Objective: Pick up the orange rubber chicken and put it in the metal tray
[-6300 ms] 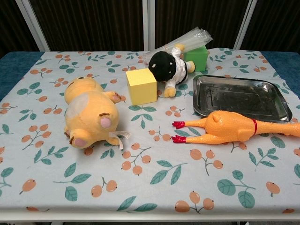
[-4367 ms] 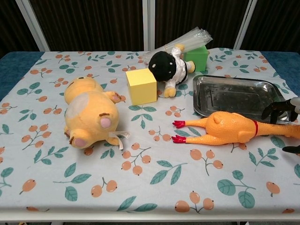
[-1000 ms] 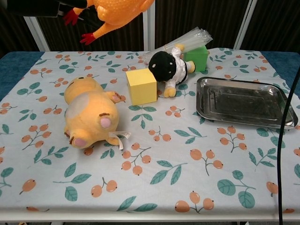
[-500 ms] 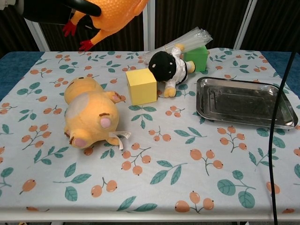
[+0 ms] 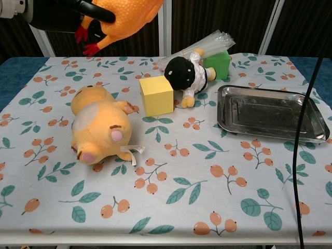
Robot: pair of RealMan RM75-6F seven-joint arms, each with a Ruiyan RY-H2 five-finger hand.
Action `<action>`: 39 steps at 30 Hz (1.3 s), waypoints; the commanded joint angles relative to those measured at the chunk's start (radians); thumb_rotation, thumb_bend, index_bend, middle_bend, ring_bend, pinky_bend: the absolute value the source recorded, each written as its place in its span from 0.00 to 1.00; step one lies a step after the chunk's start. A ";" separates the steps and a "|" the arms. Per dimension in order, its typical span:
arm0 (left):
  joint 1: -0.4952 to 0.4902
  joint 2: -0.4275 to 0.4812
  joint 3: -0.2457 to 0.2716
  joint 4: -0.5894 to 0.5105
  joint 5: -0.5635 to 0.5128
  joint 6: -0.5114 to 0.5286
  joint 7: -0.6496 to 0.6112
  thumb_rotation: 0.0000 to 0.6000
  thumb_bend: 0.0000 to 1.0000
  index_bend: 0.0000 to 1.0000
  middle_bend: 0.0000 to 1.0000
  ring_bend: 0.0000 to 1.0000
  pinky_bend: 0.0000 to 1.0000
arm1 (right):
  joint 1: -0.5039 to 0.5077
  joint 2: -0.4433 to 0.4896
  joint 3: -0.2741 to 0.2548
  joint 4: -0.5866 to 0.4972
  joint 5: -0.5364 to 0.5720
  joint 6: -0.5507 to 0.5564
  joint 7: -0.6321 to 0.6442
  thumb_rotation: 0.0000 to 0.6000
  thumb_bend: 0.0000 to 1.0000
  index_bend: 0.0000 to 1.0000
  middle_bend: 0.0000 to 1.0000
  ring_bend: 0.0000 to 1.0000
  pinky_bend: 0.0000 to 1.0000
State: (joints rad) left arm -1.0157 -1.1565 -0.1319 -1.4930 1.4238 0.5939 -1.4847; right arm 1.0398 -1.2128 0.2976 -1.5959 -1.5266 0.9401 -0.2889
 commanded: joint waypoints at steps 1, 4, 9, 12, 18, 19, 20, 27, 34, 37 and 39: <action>0.010 -0.018 -0.012 0.008 -0.039 -0.009 0.049 1.00 0.57 0.64 0.72 0.65 0.57 | -0.004 0.000 -0.006 -0.007 -0.004 0.009 -0.003 1.00 0.35 0.90 0.75 0.69 0.93; 0.018 -0.032 -0.022 0.016 -0.079 -0.019 0.096 1.00 0.62 0.70 0.78 0.70 0.60 | -0.008 0.002 -0.013 -0.018 -0.008 0.015 -0.009 1.00 0.35 0.90 0.75 0.69 0.94; 0.032 -0.057 -0.045 0.029 -0.133 -0.027 0.162 1.00 0.71 0.84 0.89 0.78 0.64 | -0.009 0.003 -0.022 -0.036 -0.007 0.015 -0.019 1.00 0.35 0.91 0.76 0.69 0.94; 0.039 -0.067 -0.055 0.040 -0.155 -0.032 0.204 1.00 0.77 0.89 0.93 0.82 0.66 | -0.011 0.003 -0.025 -0.044 -0.010 0.021 -0.024 1.00 0.35 0.91 0.76 0.69 0.94; 0.056 -0.080 -0.085 0.042 -0.216 -0.051 0.261 1.00 0.83 0.95 0.99 0.88 0.70 | -0.013 0.003 -0.029 -0.048 -0.010 0.026 -0.026 1.00 0.35 0.91 0.76 0.70 0.94; 0.059 -0.080 -0.089 0.041 -0.218 -0.054 0.266 1.00 0.84 0.96 1.00 0.89 0.70 | -0.012 0.002 -0.029 -0.046 -0.009 0.025 -0.026 1.00 0.35 0.91 0.76 0.70 0.94; 0.064 -0.081 -0.094 0.040 -0.219 -0.056 0.272 1.00 0.85 0.96 1.00 0.89 0.70 | -0.011 0.000 -0.029 -0.042 -0.007 0.024 -0.025 1.00 0.35 0.91 0.76 0.70 0.94; 0.107 -0.079 -0.111 0.015 -0.202 -0.035 0.309 0.89 0.79 0.63 0.73 0.63 0.60 | -0.008 -0.005 -0.021 -0.014 0.011 0.024 -0.006 1.00 0.35 0.91 0.76 0.70 0.94; 0.147 -0.068 -0.101 0.042 -0.008 0.010 0.175 0.98 0.36 0.21 0.17 0.11 0.24 | 0.004 -0.007 -0.011 0.014 0.029 0.008 0.052 1.00 0.35 0.92 0.76 0.70 0.94; 0.149 -0.067 -0.066 0.077 0.103 0.064 0.140 1.00 0.26 0.18 0.09 0.08 0.21 | 0.009 -0.006 -0.011 0.026 0.026 0.005 0.071 1.00 0.35 0.92 0.76 0.70 0.94; 0.147 -0.067 -0.045 0.100 0.150 0.100 0.111 1.00 0.22 0.17 0.08 0.08 0.20 | 0.012 -0.008 -0.012 0.033 0.025 0.003 0.085 1.00 0.35 0.92 0.76 0.70 0.94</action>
State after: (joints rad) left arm -0.8744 -1.2251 -0.2078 -1.4274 1.5102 0.6437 -1.3284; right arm 1.0497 -1.2199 0.2857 -1.5655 -1.5012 0.9443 -0.2077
